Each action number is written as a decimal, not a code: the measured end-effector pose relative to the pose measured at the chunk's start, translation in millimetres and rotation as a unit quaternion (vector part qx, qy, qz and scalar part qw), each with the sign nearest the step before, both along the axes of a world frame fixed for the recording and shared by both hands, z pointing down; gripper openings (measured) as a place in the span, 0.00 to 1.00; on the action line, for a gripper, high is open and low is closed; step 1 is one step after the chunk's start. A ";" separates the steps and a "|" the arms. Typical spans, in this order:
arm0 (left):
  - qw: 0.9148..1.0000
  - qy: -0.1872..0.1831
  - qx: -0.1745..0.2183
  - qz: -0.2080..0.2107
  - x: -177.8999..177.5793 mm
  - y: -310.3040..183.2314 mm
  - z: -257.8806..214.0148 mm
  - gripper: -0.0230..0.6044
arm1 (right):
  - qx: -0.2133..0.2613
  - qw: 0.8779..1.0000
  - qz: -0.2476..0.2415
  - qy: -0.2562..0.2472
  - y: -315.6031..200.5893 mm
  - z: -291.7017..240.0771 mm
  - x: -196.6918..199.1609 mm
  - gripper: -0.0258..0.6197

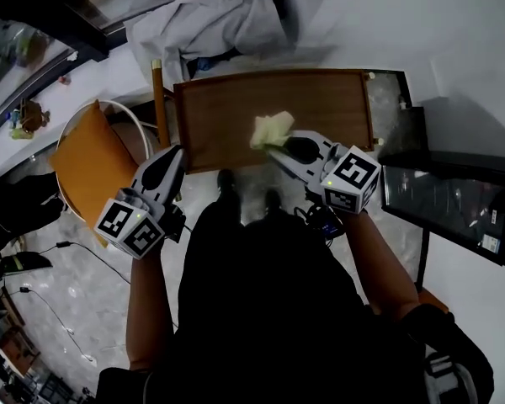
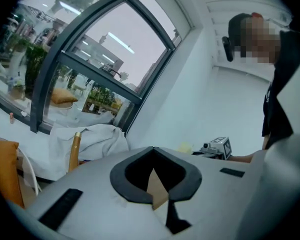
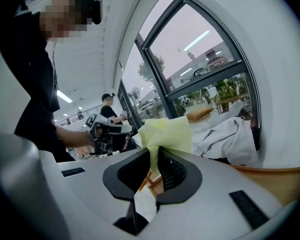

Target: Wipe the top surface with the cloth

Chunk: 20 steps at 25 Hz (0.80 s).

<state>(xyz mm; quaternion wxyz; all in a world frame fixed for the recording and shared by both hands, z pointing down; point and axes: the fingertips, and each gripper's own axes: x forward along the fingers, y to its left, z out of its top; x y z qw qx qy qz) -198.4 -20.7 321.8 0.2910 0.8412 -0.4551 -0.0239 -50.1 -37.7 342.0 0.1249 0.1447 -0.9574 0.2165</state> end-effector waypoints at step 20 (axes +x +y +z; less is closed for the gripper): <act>0.998 0.037 -0.047 -0.023 -82.8 -29.9 56.3 0.05 | -0.023 0.998 -0.026 0.055 -65.9 36.4 -89.1 0.12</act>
